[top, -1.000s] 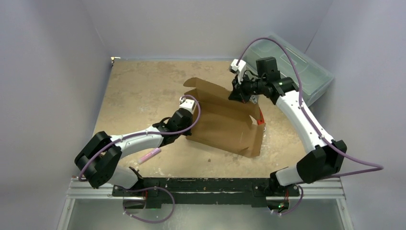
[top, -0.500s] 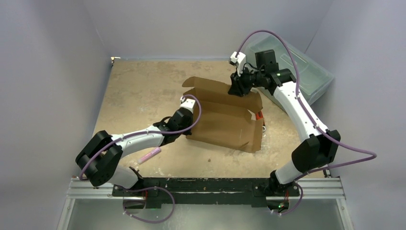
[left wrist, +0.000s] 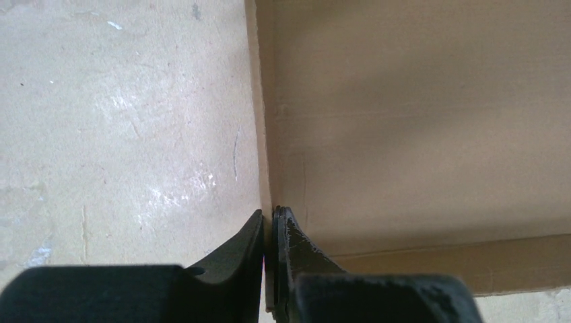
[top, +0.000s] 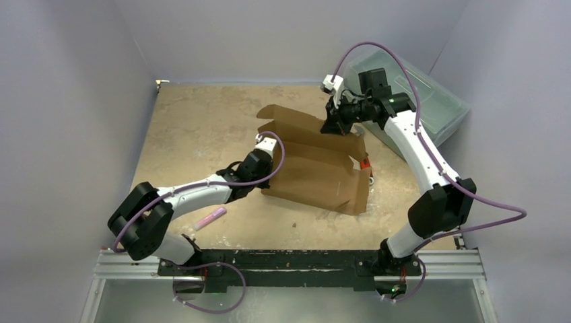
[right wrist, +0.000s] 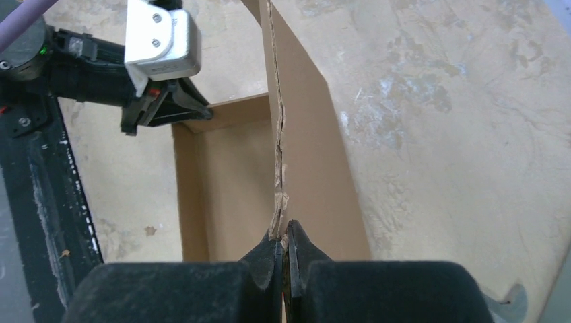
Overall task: Fold the paper box
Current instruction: Fold the paper box at the center of the board.
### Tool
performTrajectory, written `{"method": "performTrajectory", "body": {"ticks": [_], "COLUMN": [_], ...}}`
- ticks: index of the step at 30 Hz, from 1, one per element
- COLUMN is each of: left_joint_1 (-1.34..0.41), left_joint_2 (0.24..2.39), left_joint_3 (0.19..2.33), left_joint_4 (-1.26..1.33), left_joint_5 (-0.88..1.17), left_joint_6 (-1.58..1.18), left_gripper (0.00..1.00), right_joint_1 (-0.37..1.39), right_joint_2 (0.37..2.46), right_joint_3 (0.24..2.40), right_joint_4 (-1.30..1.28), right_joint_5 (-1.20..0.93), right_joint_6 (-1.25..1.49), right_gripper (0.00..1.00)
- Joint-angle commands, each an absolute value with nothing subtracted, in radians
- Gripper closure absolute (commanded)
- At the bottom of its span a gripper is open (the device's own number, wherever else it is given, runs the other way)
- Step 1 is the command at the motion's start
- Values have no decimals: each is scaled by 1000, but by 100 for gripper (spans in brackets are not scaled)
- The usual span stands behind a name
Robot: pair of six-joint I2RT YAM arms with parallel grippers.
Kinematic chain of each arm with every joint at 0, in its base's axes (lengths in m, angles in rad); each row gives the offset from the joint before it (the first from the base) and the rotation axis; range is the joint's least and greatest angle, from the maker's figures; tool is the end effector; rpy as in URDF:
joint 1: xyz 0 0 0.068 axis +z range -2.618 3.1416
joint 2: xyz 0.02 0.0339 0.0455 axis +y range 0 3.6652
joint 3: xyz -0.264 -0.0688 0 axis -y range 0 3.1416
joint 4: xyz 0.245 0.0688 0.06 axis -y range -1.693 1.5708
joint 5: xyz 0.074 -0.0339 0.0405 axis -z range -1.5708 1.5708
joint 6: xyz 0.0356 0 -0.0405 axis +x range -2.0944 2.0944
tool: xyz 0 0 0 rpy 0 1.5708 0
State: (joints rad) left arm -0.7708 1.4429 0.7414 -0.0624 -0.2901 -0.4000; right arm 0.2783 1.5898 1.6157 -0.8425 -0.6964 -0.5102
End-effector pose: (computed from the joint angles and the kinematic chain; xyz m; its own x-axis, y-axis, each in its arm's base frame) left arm 0.2153 -0.1949 0.1883 -0.6593 0.1202 -0.7422 0.2852 0.9534 -0.0990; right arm 0.3185 0.1147 0.3699 -0.3024 -0.4760 -0.8258 -0.8947 0.4406 0.0736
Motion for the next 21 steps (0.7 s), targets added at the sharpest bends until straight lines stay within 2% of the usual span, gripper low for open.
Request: {"method": "performTrajectory", "body": {"ticks": [1,12,21], "left_joint_1": [-758,-709,-672], "left_joint_2": [1468,1534,1582], "left_joint_3": [809,887,934], "left_joint_4": [-107,-116,-99], "left_joint_5": [-230,-172,-128], "left_joint_6": [-355,-330,-323], "left_gripper": [90,80,67], "right_joint_1": [272,271,272], "right_joint_2": [1600,1591,1592], "right_joint_3": [1633,1613,1608], "right_joint_4": [-868,-884,-897], "right_joint_5": [-736,-757,-770], "right_joint_6": [-540,-554,-557], "right_gripper": [100,100,100]}}
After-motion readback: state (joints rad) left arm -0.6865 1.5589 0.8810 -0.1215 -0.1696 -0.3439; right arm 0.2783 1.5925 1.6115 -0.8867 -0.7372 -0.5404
